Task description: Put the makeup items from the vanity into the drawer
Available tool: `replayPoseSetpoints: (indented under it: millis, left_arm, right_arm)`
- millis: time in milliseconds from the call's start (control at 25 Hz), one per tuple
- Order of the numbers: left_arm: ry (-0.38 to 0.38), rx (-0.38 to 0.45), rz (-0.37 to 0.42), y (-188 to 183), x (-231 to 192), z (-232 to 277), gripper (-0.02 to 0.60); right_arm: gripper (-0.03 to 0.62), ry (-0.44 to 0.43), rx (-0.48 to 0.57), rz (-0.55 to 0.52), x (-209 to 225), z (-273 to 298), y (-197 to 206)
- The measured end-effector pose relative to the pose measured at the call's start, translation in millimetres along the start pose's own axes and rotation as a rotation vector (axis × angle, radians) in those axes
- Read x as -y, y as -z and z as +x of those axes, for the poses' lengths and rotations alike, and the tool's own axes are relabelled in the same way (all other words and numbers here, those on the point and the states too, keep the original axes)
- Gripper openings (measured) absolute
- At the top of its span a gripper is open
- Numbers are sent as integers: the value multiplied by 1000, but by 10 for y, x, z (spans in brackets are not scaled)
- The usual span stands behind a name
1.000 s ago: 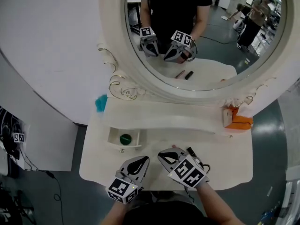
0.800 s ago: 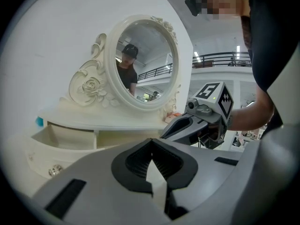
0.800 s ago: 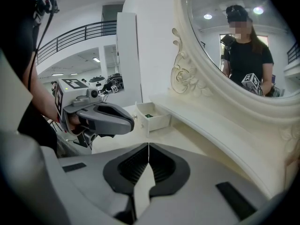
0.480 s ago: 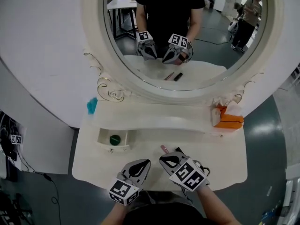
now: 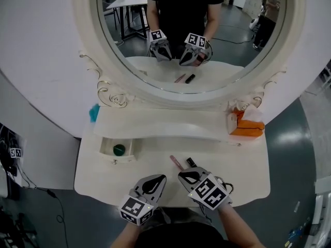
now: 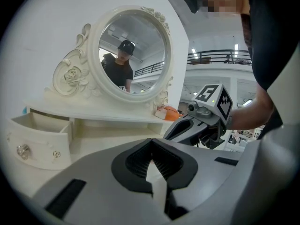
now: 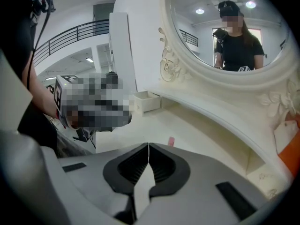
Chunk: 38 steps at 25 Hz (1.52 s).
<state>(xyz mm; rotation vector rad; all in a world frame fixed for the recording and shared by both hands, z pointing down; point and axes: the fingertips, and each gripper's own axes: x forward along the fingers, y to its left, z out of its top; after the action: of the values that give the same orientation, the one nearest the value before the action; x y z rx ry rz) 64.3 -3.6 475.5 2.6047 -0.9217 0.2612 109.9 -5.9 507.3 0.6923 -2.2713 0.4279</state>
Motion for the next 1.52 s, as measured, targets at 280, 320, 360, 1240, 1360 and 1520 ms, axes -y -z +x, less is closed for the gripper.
replayPoseSetpoints:
  millis: [280, 320, 360, 1240, 1360, 1520]
  left_arm:
    - [-6, -10, -8, 15, -34, 4, 14]
    - [-6, -11, -7, 12, -46, 1, 14]
    - [-6, -12, -8, 9, -60, -4, 14]
    - [-73, -3, -45, -59, -654, -319, 14]
    - [-76, -1, -45, -85, -727, -348, 14]
    - [-78, 7, -44, -120, -819, -398, 14]
  right_arm:
    - [23, 128, -63, 25, 239, 95, 181]
    - [25, 130, -76, 31, 258, 125, 206]
    - [25, 130, -87, 36, 269, 156, 227]
    - [51, 144, -262, 83, 310, 495, 376]
    - [51, 135, -231, 68, 245, 555, 208]
    - [51, 107, -188, 47, 139, 653, -65]
